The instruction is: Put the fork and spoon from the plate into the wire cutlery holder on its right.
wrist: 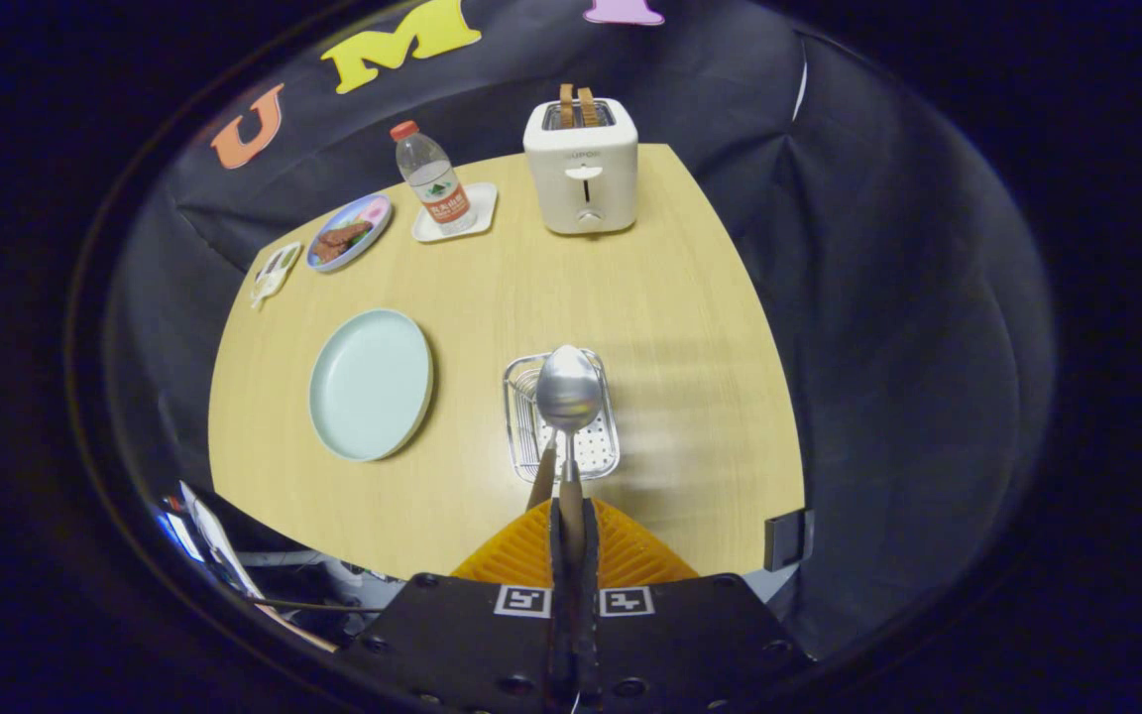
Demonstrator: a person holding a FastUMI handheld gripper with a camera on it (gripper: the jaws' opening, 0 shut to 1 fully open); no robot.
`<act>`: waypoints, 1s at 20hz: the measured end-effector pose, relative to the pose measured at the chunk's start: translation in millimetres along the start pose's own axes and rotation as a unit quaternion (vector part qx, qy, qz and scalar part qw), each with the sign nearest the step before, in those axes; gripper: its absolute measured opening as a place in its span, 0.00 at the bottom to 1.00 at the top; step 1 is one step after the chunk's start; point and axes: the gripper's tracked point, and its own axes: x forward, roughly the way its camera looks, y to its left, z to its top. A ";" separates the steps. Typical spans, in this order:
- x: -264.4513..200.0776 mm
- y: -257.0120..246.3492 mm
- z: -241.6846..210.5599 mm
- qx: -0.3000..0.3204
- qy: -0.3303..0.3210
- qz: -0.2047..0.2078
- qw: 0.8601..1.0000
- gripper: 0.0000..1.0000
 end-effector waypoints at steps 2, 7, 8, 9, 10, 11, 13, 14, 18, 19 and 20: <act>-0.6 0.5 0.8 -0.005 -0.001 -0.009 1.000 0.07; -2.9 8.5 11.9 -0.010 -0.014 -0.006 1.000 0.10; -3.1 10.6 15.7 -0.012 -0.026 -0.006 1.000 0.10; -7.8 13.7 21.5 -0.015 -0.035 -0.006 0.999 0.11; -11.0 17.1 26.1 -0.017 -0.046 -0.006 0.999 0.12; -17.3 24.2 30.6 -0.020 -0.059 0.001 0.998 0.14; -30.2 37.2 39.3 -0.027 -0.089 0.010 0.996 0.31; -40.3 42.3 42.0 -0.030 -0.107 0.014 0.994 0.38; -75.9 80.2 60.5 -0.039 -0.178 0.030 0.983 0.52; -85.7 88.7 63.0 -0.041 -0.194 0.031 0.980 0.58; -96.1 97.6 65.6 -0.043 -0.209 0.031 0.977 0.62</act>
